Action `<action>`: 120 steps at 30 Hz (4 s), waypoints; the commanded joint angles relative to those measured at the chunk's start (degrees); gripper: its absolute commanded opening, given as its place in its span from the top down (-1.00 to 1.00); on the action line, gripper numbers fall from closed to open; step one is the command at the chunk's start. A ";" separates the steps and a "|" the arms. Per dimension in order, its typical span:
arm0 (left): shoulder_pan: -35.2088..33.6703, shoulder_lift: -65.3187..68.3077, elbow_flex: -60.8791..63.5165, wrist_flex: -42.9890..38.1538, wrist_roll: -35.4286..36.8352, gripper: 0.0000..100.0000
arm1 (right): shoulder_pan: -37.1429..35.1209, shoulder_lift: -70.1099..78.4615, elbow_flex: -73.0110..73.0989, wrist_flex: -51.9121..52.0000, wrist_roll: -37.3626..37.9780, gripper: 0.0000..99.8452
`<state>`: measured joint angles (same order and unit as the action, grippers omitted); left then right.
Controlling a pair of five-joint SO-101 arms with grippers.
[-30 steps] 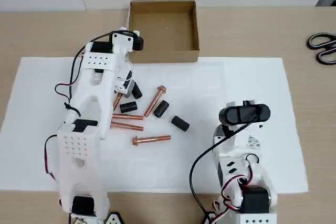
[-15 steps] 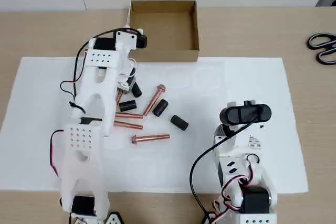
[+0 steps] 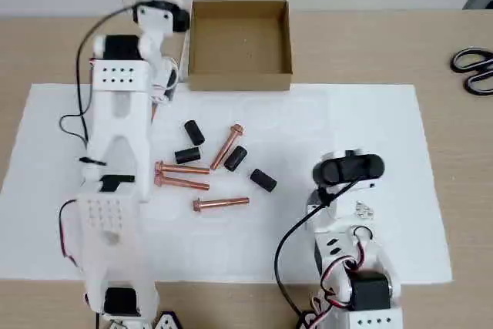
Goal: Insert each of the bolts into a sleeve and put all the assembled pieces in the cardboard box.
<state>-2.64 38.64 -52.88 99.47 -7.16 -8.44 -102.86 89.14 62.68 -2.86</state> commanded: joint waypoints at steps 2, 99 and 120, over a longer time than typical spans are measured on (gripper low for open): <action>1.32 -19.08 9.45 1.05 0.18 0.99 | -6.73 -1.10 -0.62 -4.79 0.35 0.99; 38.42 -86.59 97.19 -69.54 19.43 0.97 | -15.69 -0.84 7.30 -57.63 9.05 0.99; 19.69 -86.77 78.73 -56.70 16.62 0.28 | -15.69 -1.10 7.12 -51.74 8.62 0.99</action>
<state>22.15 -47.69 28.18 42.42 9.54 -24.18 -102.95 96.09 10.55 5.76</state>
